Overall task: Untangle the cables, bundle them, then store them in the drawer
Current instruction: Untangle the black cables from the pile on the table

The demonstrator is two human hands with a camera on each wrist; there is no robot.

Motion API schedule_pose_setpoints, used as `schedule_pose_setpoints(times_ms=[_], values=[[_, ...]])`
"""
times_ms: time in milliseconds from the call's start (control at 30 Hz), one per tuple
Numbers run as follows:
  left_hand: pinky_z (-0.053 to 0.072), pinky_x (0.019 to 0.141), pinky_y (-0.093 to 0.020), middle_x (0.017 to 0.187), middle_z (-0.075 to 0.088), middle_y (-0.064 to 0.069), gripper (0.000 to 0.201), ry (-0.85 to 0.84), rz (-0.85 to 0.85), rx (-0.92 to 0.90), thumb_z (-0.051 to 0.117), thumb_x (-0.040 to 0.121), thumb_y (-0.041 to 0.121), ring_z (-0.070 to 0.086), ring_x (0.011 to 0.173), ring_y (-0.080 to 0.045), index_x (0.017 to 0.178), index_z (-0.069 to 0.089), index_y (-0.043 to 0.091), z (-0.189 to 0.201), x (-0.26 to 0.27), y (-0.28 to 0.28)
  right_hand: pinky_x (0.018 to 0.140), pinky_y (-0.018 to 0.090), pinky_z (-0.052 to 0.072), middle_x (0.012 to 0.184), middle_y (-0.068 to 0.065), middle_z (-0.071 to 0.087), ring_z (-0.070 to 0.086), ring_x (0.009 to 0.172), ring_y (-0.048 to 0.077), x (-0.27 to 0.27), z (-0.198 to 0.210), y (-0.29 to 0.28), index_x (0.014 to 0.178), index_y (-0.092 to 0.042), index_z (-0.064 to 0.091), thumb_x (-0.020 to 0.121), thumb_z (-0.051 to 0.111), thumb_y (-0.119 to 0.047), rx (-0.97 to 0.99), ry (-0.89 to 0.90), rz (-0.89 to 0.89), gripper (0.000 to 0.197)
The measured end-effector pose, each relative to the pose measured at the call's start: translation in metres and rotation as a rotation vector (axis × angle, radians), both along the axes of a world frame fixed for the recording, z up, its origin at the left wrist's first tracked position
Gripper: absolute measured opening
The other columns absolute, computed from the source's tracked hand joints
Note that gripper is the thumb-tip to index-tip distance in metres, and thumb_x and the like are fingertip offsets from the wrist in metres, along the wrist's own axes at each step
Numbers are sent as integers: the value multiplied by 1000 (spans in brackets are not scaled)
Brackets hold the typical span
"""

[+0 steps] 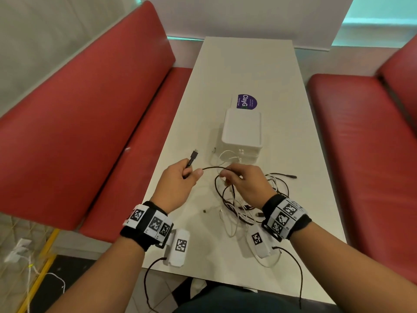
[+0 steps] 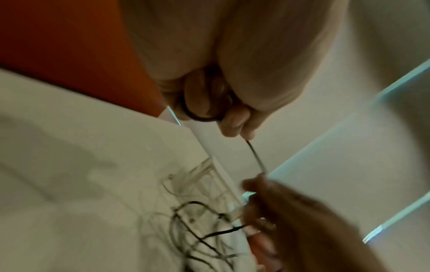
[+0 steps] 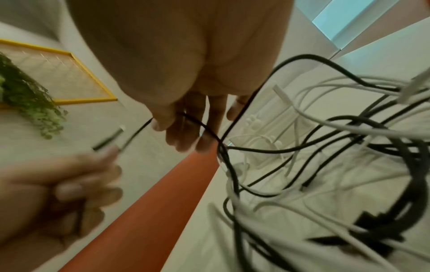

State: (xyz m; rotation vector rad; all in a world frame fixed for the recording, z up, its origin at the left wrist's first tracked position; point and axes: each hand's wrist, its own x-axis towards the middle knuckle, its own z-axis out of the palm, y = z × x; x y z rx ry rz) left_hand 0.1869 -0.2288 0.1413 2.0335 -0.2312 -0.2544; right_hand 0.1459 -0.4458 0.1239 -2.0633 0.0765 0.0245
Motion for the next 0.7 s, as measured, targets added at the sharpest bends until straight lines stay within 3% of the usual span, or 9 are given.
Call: schedule_pose_setpoints(times_ms=[100,167,233,333,433,500,600,667,700], values=[[39,56,-32,61,54,-4,39,31,10,233,64,95,27,52,55,-20,71,35,17,-12,0,3,72,23,50,83,0,72,63,76,11,-9,8,4,88,-17,78,93,71,-19,-9,-189,27,8],[42,57,-33,63,63,-11,36,32,35,300,61,96,25,57,53,-18,72,37,16,-13,-3,0,71,28,51,81,0,73,63,72,14,-13,4,5,90,-19,77,95,68,-17,48,-118,65,11],[37,53,-31,59,61,-15,37,78,63,129,61,97,18,50,47,-14,71,34,17,-8,-4,0,68,36,51,73,0,69,60,66,18,-11,-3,-2,87,-20,75,97,63,-22,87,55,72,16],[28,45,-23,55,39,-8,46,191,60,-384,62,96,5,38,47,-15,69,29,24,8,-10,1,71,36,49,74,4,70,59,67,15,-9,-7,-15,78,-18,70,99,55,-46,-136,247,184,39],[27,45,-21,57,30,-4,50,139,82,-446,62,95,3,34,49,-16,69,26,24,17,-12,6,72,33,47,79,6,71,56,67,13,-10,-7,-16,78,-15,67,102,48,-46,-228,271,262,43],[29,47,-26,51,41,-6,47,118,114,-272,63,95,6,37,47,-15,69,28,22,15,-6,15,68,32,46,73,3,66,54,66,13,-11,-9,-17,78,-14,64,103,52,-35,-125,196,192,34],[34,53,-29,56,69,-3,40,143,2,302,66,93,18,44,41,-3,71,32,18,4,3,31,67,21,43,73,5,65,56,69,9,-12,-8,-15,81,-14,71,100,62,-22,122,61,23,22],[34,52,-25,67,75,-2,36,176,-46,462,66,92,22,54,48,2,74,36,17,-6,3,32,71,13,46,84,1,71,61,77,5,-12,-7,-8,87,-11,75,98,65,-16,184,29,0,15],[35,54,-24,75,76,-3,31,146,-40,498,66,92,20,59,57,2,76,40,17,-6,3,29,75,15,47,91,2,72,63,84,7,-11,-8,-4,90,-12,75,97,64,-15,165,28,2,13]])
